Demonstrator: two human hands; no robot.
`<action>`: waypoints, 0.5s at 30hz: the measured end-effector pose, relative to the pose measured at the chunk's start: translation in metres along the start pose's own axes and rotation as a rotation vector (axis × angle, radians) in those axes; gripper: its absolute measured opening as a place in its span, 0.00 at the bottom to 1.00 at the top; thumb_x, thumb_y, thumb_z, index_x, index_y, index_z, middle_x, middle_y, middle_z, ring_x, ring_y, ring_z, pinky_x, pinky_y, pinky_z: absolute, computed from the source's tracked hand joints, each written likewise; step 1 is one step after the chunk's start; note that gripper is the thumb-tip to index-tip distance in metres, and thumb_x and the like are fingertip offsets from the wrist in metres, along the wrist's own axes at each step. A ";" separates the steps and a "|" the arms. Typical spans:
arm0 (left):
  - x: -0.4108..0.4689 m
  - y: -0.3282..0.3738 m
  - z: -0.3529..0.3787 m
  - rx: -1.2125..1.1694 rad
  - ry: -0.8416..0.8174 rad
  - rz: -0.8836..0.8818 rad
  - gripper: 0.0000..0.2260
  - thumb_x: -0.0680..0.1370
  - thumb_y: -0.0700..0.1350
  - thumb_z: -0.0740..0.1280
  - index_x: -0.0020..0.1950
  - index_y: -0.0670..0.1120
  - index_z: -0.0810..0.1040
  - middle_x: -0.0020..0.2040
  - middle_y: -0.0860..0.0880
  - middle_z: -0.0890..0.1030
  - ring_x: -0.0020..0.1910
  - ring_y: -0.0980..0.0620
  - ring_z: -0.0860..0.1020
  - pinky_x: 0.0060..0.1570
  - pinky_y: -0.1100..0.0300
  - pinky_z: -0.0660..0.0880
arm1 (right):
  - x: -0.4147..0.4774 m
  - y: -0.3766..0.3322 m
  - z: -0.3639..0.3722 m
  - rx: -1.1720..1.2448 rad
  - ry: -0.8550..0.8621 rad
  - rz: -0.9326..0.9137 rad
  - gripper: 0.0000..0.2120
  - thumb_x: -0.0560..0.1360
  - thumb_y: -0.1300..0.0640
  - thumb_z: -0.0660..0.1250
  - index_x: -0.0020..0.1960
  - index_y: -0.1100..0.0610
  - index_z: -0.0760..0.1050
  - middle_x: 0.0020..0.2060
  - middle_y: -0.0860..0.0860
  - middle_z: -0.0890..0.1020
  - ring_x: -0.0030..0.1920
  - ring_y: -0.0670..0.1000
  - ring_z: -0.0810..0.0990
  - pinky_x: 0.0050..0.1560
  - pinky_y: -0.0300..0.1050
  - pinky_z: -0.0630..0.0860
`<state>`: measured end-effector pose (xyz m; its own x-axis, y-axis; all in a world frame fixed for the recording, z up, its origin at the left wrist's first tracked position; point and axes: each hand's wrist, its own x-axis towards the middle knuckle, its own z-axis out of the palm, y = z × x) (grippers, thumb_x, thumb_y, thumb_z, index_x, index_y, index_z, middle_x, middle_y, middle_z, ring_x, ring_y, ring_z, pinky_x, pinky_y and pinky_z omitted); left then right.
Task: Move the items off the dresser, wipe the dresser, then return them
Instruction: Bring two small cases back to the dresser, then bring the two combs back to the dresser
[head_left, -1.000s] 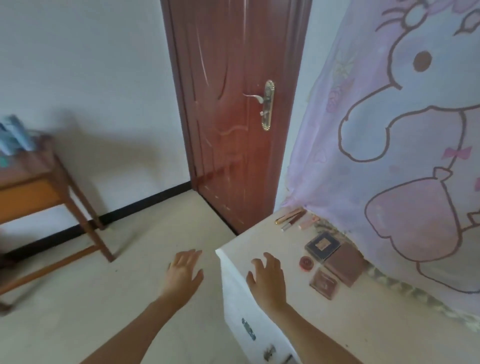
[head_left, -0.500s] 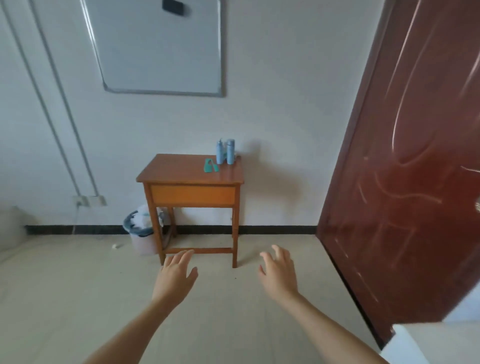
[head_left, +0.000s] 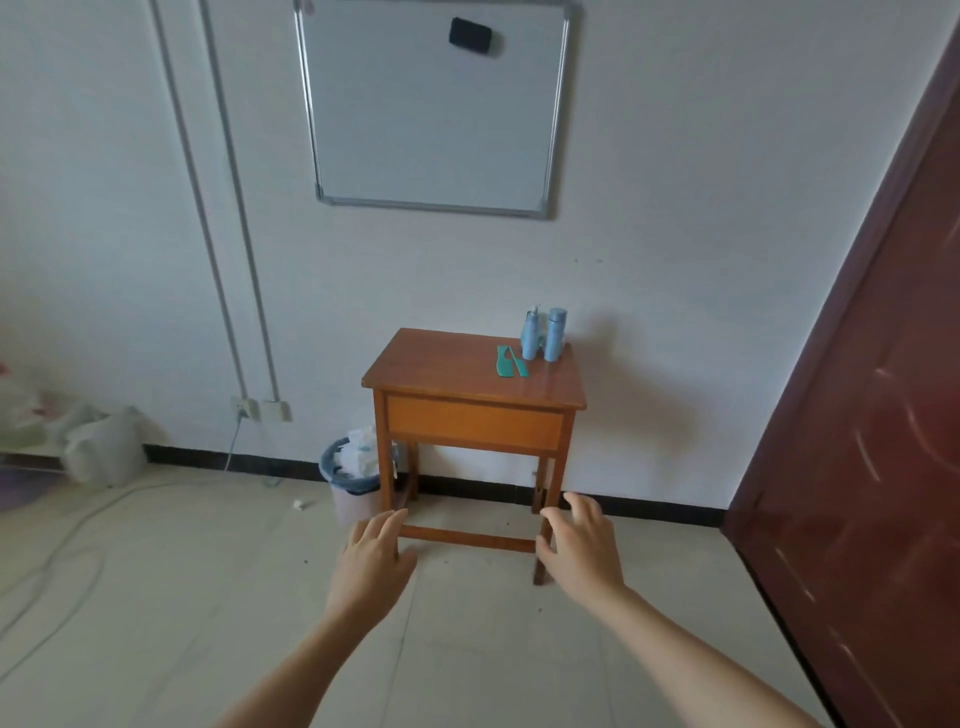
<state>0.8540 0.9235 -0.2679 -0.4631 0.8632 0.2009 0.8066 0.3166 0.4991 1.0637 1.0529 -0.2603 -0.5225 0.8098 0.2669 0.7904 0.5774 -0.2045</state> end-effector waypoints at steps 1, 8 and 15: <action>0.015 0.002 0.001 0.002 0.006 0.009 0.22 0.79 0.49 0.61 0.72 0.48 0.64 0.71 0.51 0.67 0.71 0.51 0.61 0.68 0.57 0.63 | 0.017 0.005 0.002 -0.007 0.016 0.001 0.16 0.78 0.51 0.59 0.63 0.55 0.72 0.69 0.55 0.66 0.71 0.55 0.60 0.67 0.48 0.62; 0.135 0.024 0.014 0.029 0.054 -0.044 0.21 0.79 0.50 0.60 0.71 0.51 0.64 0.70 0.52 0.67 0.70 0.51 0.62 0.66 0.54 0.67 | 0.133 0.037 0.021 0.038 0.103 -0.002 0.13 0.74 0.52 0.66 0.56 0.57 0.77 0.63 0.57 0.74 0.65 0.58 0.70 0.62 0.51 0.69; 0.206 0.020 0.056 -0.004 0.036 -0.109 0.20 0.79 0.49 0.60 0.71 0.50 0.65 0.70 0.52 0.68 0.70 0.52 0.62 0.68 0.57 0.63 | 0.214 0.067 0.055 0.049 -0.058 -0.059 0.16 0.77 0.50 0.60 0.63 0.54 0.72 0.68 0.54 0.68 0.69 0.54 0.64 0.67 0.48 0.64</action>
<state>0.7952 1.1301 -0.2637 -0.5613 0.8088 0.1753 0.7492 0.4065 0.5229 0.9873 1.2710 -0.2687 -0.5863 0.7782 0.2251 0.7421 0.6274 -0.2359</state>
